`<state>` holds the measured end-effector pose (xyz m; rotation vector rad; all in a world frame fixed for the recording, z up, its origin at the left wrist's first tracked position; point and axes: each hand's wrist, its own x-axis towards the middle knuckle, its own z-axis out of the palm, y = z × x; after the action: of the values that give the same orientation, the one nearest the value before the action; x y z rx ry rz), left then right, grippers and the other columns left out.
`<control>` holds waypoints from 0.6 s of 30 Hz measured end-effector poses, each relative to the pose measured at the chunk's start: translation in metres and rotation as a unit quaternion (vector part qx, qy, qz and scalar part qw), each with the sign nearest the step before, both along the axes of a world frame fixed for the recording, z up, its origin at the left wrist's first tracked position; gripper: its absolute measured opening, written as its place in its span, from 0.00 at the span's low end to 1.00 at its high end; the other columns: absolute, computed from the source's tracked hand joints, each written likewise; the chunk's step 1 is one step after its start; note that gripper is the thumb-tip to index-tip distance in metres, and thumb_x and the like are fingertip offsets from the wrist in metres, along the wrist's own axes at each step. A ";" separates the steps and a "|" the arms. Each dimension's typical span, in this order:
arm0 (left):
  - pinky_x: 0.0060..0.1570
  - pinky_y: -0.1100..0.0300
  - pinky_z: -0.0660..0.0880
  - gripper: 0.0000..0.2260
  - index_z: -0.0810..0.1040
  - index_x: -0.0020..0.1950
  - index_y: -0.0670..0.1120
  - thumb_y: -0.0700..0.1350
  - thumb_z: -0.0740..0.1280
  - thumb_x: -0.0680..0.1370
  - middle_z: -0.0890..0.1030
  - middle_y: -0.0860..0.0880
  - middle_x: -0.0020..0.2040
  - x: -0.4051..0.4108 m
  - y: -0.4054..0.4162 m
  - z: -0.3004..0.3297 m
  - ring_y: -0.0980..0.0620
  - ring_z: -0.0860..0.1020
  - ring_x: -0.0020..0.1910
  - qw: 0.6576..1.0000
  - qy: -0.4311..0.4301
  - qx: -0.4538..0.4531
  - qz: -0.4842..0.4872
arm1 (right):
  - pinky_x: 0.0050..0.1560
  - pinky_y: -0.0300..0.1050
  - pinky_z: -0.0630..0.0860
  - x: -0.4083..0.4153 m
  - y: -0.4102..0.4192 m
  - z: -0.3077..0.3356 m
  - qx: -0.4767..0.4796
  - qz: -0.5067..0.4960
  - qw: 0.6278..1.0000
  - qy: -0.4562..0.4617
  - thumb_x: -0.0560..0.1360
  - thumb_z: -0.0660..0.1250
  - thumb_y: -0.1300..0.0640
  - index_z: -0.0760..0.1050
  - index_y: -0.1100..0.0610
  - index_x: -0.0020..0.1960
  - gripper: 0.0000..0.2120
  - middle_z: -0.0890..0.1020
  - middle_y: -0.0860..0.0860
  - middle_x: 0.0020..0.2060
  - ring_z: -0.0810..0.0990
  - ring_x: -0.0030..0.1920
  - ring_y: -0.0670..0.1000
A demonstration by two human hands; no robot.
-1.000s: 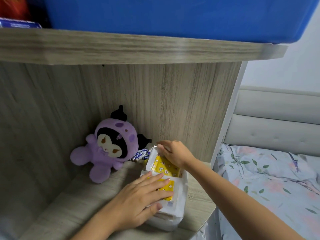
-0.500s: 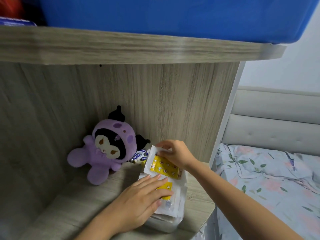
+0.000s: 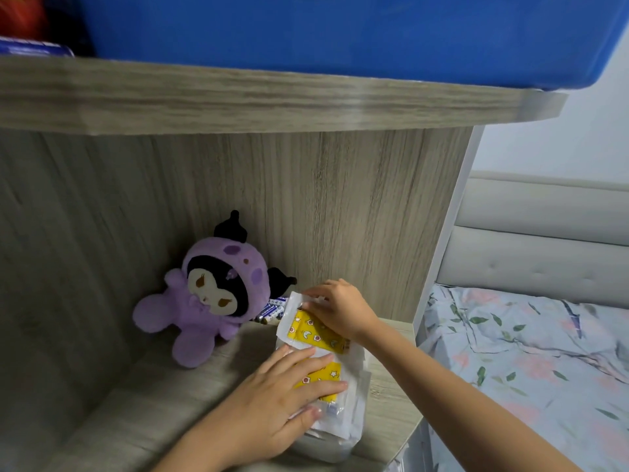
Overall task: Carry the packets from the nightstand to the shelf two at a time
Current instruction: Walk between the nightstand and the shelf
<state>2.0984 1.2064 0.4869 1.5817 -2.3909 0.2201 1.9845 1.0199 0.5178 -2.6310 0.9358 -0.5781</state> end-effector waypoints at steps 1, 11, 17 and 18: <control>0.72 0.57 0.53 0.19 0.60 0.72 0.67 0.59 0.55 0.81 0.62 0.62 0.75 0.000 0.000 0.001 0.59 0.59 0.75 1.000 0.004 -0.003 0.000 | 0.57 0.47 0.73 -0.003 0.002 0.003 0.008 0.008 1.000 -0.011 0.76 0.66 0.44 0.76 0.49 0.65 0.19 0.81 0.50 0.55 0.77 0.55 0.52; 0.71 0.65 0.57 0.19 0.61 0.69 0.69 0.59 0.60 0.78 0.62 0.67 0.73 0.004 -0.011 0.023 0.66 0.57 0.74 0.878 0.463 0.014 0.118 | 0.72 0.47 0.65 -0.057 0.030 -0.009 0.309 -0.143 0.851 -0.398 0.83 0.55 0.52 0.72 0.55 0.70 0.18 0.77 0.50 0.66 0.73 0.67 0.46; 0.64 0.59 0.66 0.28 0.65 0.74 0.45 0.59 0.51 0.80 0.71 0.50 0.71 0.011 -0.048 0.024 0.52 0.70 0.70 0.557 0.803 0.158 0.144 | 0.69 0.40 0.56 -0.057 0.059 -0.022 0.430 -0.155 0.797 -0.395 0.83 0.46 0.44 0.64 0.46 0.70 0.19 0.68 0.39 0.63 0.66 0.66 0.40; 0.60 0.57 0.72 0.25 0.70 0.71 0.45 0.57 0.48 0.82 0.77 0.47 0.66 0.006 -0.049 0.024 0.49 0.76 0.64 0.541 0.810 0.175 0.146 | 0.67 0.39 0.57 -0.053 0.060 -0.023 0.446 -0.154 0.789 -0.393 0.83 0.46 0.43 0.68 0.47 0.67 0.19 0.71 0.39 0.59 0.68 0.62 0.38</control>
<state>2.1045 1.1578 0.5112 1.1436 -0.6215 -1.2021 1.9314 1.0798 0.4948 -1.2125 0.9893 -0.9074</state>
